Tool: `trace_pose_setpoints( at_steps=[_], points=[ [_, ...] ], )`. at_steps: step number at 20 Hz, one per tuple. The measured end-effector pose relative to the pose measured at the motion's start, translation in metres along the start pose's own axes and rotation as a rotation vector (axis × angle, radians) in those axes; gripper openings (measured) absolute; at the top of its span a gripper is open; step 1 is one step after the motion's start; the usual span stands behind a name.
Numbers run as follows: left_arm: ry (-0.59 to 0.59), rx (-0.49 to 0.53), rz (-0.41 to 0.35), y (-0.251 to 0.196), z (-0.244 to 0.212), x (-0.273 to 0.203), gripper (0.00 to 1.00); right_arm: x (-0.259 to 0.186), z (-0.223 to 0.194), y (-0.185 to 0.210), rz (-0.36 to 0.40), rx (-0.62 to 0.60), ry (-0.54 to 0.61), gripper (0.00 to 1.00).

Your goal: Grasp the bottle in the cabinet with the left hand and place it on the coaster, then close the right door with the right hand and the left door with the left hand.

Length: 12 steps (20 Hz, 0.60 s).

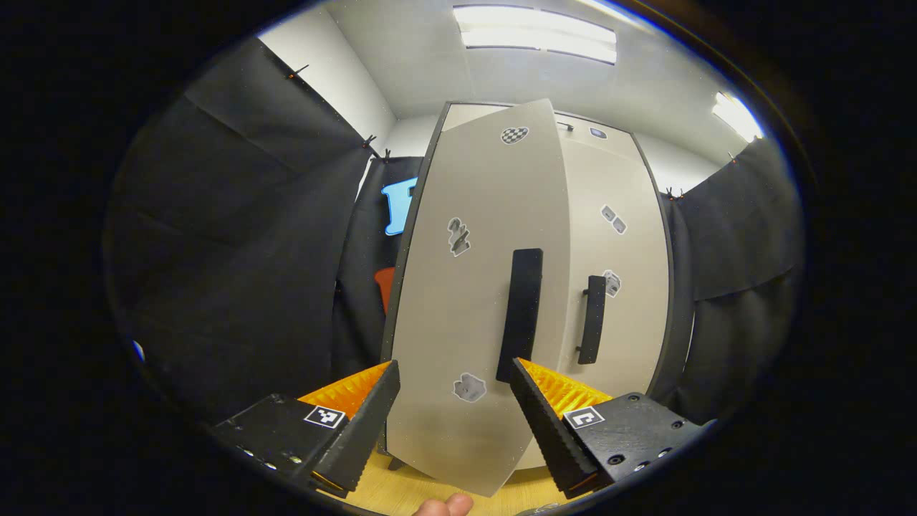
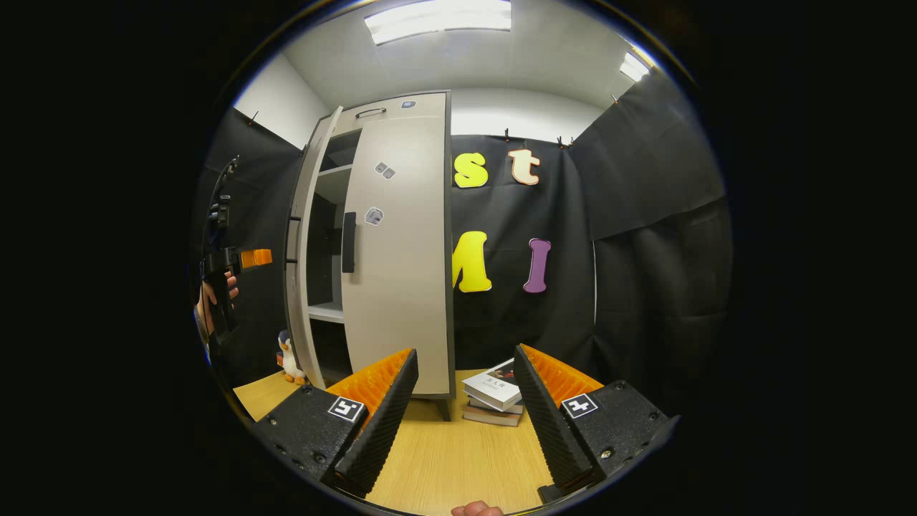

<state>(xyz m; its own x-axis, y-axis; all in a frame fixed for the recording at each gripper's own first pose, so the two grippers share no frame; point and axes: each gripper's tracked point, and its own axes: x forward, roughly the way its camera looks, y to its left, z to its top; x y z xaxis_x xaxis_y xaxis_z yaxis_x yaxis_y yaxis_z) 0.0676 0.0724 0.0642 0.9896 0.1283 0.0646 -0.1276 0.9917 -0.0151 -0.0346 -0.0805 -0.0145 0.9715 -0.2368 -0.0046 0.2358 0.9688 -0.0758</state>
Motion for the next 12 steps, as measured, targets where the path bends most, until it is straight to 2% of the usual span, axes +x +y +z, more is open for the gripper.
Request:
trace_pose_setpoints(
  at_steps=[2,3,4,6,7,8,9,10,12],
  points=[
    [-0.012,-0.001,0.002,-0.016,-0.008,-0.017,0.99,0.002,-0.004,0.009,0.026,-0.007,0.005,0.82],
    [-0.004,0.004,-0.011,-0.028,-0.019,-0.029,0.95,0.003,-0.007,0.014,0.038,-0.009,0.013,0.82],
    [0.005,0.012,-0.023,-0.038,-0.03,-0.039,0.99,0.004,-0.009,0.019,0.051,-0.006,0.02,0.82],
    [0.01,0.049,-0.046,-0.06,-0.045,-0.06,0.99,0.006,-0.013,0.029,0.078,0.005,0.032,0.82],
    [0.001,0.075,-0.054,-0.068,-0.05,-0.07,0.9,0.006,-0.015,0.034,0.09,0.013,0.037,0.82],
    [-0.017,0.099,-0.059,-0.075,-0.051,-0.077,0.95,0.006,-0.018,0.039,0.105,0.021,0.044,0.82],
    [-0.03,0.117,-0.07,-0.084,-0.054,-0.084,0.95,0.006,-0.022,0.044,0.118,0.024,0.053,0.82],
    [-0.027,0.123,-0.085,-0.094,-0.059,-0.092,0.9,0.006,-0.025,0.047,0.126,0.024,0.061,0.82],
    [0.004,0.094,-0.139,-0.117,-0.074,-0.105,0.99,0.004,-0.031,0.053,0.136,0.028,0.071,0.82]
  ],
)
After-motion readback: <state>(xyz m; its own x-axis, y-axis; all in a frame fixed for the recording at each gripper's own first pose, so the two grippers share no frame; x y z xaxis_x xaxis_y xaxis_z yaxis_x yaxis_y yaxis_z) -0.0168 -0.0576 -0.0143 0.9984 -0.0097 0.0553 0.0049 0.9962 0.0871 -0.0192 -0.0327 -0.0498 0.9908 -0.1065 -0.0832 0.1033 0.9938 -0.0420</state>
